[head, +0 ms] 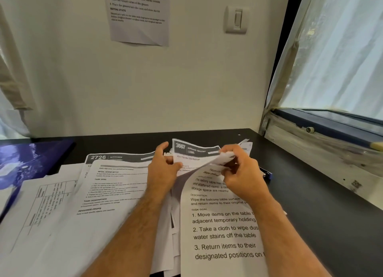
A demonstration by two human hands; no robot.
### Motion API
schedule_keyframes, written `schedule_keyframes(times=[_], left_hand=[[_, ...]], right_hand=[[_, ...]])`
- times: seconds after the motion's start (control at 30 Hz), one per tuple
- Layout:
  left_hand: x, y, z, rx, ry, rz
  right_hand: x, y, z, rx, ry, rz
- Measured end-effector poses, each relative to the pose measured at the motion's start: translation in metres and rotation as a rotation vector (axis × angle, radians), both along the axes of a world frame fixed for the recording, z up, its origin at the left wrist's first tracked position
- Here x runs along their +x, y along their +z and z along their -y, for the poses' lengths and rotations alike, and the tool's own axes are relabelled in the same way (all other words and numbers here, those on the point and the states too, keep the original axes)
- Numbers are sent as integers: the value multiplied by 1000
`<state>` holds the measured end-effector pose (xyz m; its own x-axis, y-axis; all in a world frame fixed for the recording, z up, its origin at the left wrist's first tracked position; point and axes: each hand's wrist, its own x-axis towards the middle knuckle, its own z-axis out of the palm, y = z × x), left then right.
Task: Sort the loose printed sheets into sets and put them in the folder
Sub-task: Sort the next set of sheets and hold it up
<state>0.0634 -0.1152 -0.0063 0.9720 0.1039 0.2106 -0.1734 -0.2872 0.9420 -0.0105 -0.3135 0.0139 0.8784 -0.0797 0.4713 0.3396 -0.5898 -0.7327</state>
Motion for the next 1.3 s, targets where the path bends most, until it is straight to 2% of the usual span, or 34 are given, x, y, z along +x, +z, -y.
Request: schedule_keyframes(times=[0.2, 0.33, 0.5, 0.7, 0.87, 1.0, 1.1, 1.3], left_hand=[[-10, 5, 10, 32, -21, 158], [-16, 7, 14, -41, -30, 213], [-21, 18, 8, -240, 66, 242], [-30, 26, 7, -216, 22, 344], [-39, 51, 2, -273, 56, 449], [-46, 78, -2, -293, 42, 500], [-53, 107, -3, -306, -1, 546], [-77, 172, -11, -256, -102, 695]], right_hand=[[1, 3, -15, -9, 52, 119], [4, 2, -23, -70, 7, 179], [7, 3, -13, -87, -104, 98], [4, 9, -12, -97, -178, 59], [3, 11, -11, -81, -246, 23], [-1, 36, -16, -77, -187, 53], [-6, 67, -21, -86, -137, 127], [-13, 138, -33, -189, -121, 472]])
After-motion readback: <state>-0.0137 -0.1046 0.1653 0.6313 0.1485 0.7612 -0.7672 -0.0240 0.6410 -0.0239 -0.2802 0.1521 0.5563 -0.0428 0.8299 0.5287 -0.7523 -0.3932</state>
